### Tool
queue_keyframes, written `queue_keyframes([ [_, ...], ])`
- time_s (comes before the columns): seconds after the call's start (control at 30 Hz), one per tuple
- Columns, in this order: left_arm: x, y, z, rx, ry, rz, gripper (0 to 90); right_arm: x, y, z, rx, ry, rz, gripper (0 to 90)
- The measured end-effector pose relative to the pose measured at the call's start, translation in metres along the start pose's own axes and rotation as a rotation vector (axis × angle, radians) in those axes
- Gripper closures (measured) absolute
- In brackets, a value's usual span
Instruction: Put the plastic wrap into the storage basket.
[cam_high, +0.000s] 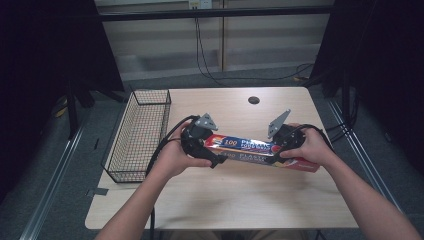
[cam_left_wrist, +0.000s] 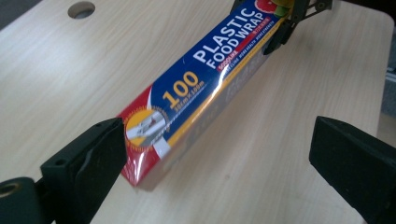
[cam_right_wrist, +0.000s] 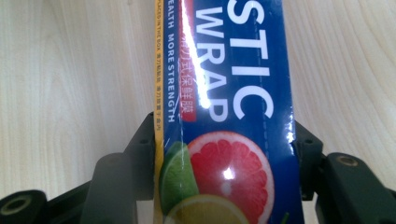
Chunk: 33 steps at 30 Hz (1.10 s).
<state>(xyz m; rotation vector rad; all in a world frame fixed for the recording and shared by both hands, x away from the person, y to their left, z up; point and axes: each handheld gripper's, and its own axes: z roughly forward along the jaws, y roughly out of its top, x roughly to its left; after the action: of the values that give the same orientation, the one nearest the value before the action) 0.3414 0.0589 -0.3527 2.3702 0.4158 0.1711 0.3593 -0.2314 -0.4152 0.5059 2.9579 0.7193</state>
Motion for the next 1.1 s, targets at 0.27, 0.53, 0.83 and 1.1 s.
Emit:
queue_keyframes([
  [0.27,0.0,0.016,0.022,0.062,-0.019,0.091,4.6,0.007,0.009,-0.003,-0.012,0.016,-0.033,43.4],
  [0.53,-0.001,0.026,0.036,0.12,-0.033,0.161,5.7,0.013,0.016,-0.004,-0.011,0.024,-0.057,43.4],
  [0.83,-0.003,0.03,0.047,0.16,-0.074,0.168,7.0,0.014,0.018,-0.007,-0.031,0.041,-0.078,43.3],
  [1.1,-0.004,0.037,0.055,0.199,-0.092,0.171,8.2,0.017,0.021,-0.009,-0.026,0.04,-0.09,43.3],
])
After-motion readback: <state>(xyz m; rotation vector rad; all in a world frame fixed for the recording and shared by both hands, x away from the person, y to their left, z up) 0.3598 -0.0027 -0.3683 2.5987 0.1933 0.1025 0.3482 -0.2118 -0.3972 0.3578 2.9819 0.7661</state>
